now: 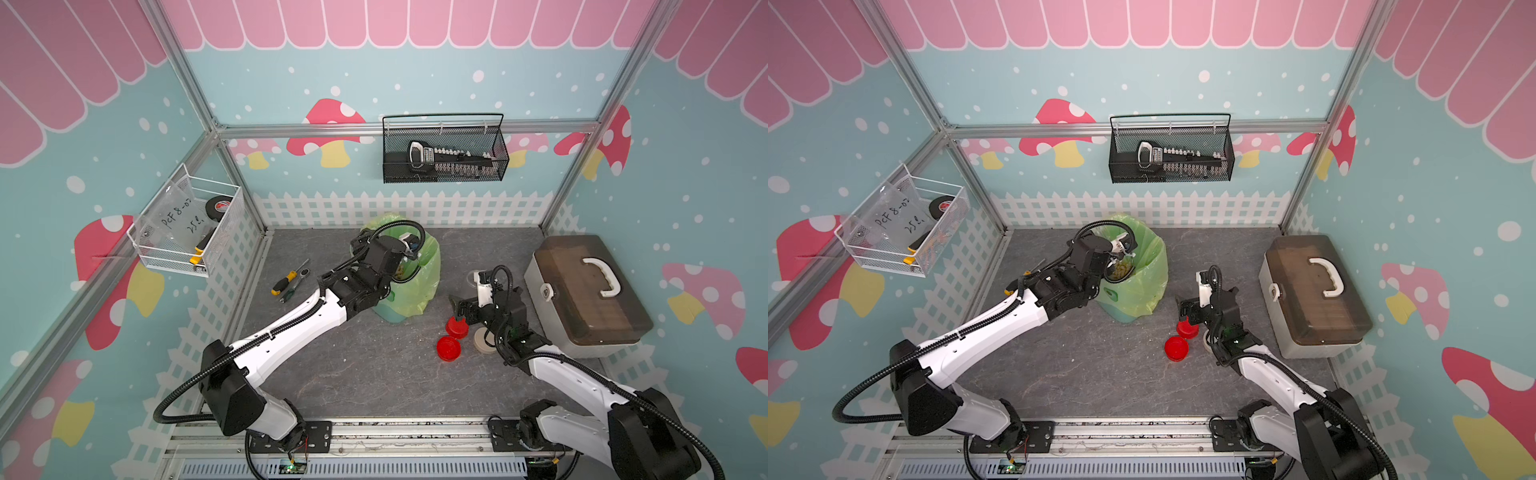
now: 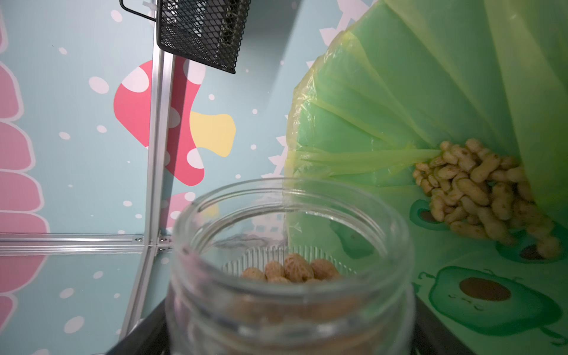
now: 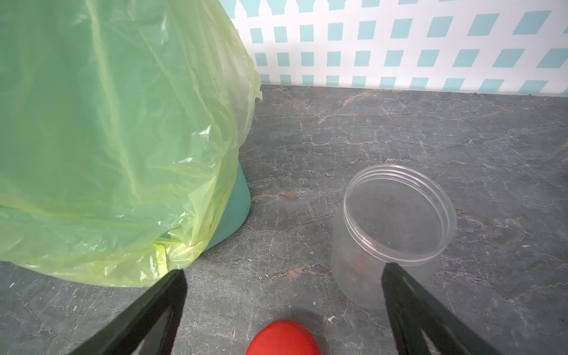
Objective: Empty moldy peanuts from jars
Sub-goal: Pour the moldy peanuts from the jar into the trash bin.
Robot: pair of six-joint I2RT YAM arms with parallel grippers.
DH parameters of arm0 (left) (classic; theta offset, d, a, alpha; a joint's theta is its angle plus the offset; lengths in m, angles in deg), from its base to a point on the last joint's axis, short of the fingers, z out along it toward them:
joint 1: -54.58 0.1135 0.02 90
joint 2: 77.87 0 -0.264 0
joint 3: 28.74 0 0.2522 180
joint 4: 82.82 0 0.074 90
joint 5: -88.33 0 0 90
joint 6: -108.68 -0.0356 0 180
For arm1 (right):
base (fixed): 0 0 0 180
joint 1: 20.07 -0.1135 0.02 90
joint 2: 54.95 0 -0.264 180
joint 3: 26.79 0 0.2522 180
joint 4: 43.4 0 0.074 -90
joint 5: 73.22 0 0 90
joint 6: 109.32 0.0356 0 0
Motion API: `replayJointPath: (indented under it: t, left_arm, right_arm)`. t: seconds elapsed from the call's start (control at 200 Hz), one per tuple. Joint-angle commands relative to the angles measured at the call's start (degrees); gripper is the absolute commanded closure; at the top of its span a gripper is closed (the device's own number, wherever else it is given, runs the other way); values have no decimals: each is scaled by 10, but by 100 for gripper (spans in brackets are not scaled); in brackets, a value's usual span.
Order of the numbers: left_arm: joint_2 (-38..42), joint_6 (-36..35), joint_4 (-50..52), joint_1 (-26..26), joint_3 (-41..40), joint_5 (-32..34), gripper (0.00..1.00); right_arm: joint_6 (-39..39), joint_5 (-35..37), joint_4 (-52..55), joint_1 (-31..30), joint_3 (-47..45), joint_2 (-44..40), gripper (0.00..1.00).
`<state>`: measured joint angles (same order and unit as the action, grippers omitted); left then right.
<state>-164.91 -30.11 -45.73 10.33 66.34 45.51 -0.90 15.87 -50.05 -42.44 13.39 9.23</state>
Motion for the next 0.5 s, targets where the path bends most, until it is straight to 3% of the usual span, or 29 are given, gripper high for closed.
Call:
replayJointPath:
  t: [0.0, 0.495]
  left_arm:
    - [-12, -82, -58, 3, 30, 39, 67]
    - [-41, -277, -168, 4, 34, 76, 70]
  right_arm:
    - [0, 2, -15, 5, -6, -7, 3]
    - [0, 1, -16, 5, -7, -9, 3]
